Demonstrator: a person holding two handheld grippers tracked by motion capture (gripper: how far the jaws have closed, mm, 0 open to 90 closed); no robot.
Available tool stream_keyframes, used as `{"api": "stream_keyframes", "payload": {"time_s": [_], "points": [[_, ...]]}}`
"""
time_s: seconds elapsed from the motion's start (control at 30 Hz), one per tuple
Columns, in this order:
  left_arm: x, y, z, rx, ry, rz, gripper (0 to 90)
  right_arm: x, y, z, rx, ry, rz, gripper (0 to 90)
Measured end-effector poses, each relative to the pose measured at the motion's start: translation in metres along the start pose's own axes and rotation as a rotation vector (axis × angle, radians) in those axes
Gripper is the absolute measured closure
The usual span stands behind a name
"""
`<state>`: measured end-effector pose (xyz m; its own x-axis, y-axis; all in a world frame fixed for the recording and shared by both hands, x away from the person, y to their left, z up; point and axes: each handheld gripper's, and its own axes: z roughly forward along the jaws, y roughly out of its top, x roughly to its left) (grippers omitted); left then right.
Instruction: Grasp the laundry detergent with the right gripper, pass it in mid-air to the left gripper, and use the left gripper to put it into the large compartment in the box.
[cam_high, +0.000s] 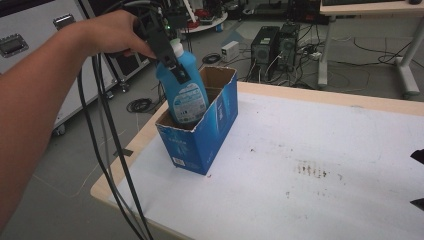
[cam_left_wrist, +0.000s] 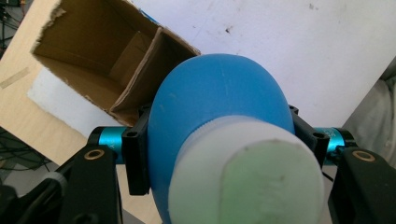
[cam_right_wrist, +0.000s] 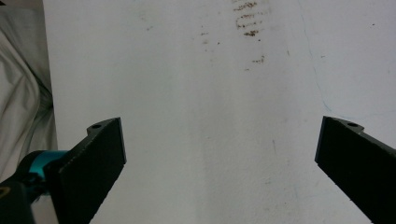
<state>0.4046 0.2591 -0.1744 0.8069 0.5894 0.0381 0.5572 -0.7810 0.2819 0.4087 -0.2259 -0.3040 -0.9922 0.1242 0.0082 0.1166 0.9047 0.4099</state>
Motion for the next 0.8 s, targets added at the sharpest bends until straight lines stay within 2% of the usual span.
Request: {"api": "stream_keyframes", "payload": {"time_s": [0.4,0.53,0.6,0.8], "points": [[0.001,-0.006,0.042,0.030,-0.022,0.018,37.8,0.003,0.001,0.004,0.023,0.006,0.001,1.2],[0.002,-0.008,0.050,0.035,-0.026,0.016,37.8,0.003,0.002,0.004,0.023,0.005,-0.003,1.2],[0.002,-0.009,0.060,0.056,-0.029,0.019,37.8,0.003,0.002,0.005,0.028,0.007,-0.004,1.1],[0.003,-0.014,0.078,0.071,-0.031,0.005,37.7,0.003,0.002,0.006,0.028,0.010,-0.008,1.2]]}}
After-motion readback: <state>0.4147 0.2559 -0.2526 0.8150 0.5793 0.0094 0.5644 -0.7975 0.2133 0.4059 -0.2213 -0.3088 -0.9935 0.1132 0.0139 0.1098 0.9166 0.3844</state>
